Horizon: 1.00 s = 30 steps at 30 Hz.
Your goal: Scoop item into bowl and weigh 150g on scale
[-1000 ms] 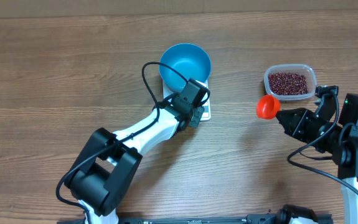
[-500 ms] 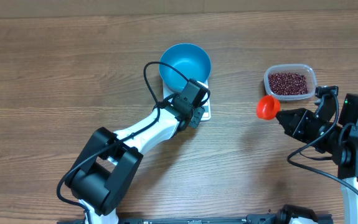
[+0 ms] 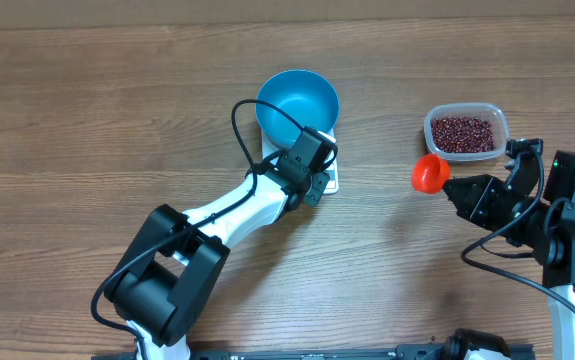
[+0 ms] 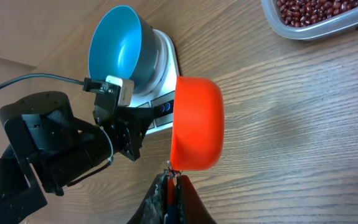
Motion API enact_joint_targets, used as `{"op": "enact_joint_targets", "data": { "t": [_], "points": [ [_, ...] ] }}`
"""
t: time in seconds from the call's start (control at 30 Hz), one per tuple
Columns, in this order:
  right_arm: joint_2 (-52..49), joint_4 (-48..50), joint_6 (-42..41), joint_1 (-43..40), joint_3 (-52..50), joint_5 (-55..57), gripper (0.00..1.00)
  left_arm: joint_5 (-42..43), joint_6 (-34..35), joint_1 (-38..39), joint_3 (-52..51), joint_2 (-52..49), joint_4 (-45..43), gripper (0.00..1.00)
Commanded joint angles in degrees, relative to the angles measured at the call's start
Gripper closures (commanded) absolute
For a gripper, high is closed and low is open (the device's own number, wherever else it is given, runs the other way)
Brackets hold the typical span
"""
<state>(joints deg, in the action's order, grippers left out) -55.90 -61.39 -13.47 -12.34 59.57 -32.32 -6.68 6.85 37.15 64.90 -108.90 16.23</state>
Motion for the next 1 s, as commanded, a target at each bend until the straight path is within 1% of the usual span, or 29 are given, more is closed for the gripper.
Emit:
{"op": "enact_joint_targets", "data": {
  "t": [0.0, 0.4, 0.53, 0.73, 0.97],
  "points": [
    [0.2, -0.1, 0.3, -0.2, 1.5, 0.4, 0.96, 0.0, -1.1, 0.2, -0.4, -1.4, -0.2, 0.96],
    [0.2, -0.5, 0.3, -0.2, 1.5, 0.8, 0.96, -0.5, -1.0, -0.2, -0.4, -3.6, 0.5, 0.96],
    [0.2, -0.5, 0.3, -0.2, 1.5, 0.8, 0.96, -1.4, 0.3, -0.2, -0.4, -3.6, 1.6, 0.96],
    [0.2, -0.7, 0.3, -0.2, 1.5, 0.8, 0.96, -4.3, 5.4, -0.2, -0.4, -3.6, 4.3, 0.96],
    [0.2, -0.7, 0.3, -0.2, 1.5, 0.8, 0.96, -4.2, 4.0, -0.4, -0.4, -3.6, 1.6, 0.96]
  ]
}}
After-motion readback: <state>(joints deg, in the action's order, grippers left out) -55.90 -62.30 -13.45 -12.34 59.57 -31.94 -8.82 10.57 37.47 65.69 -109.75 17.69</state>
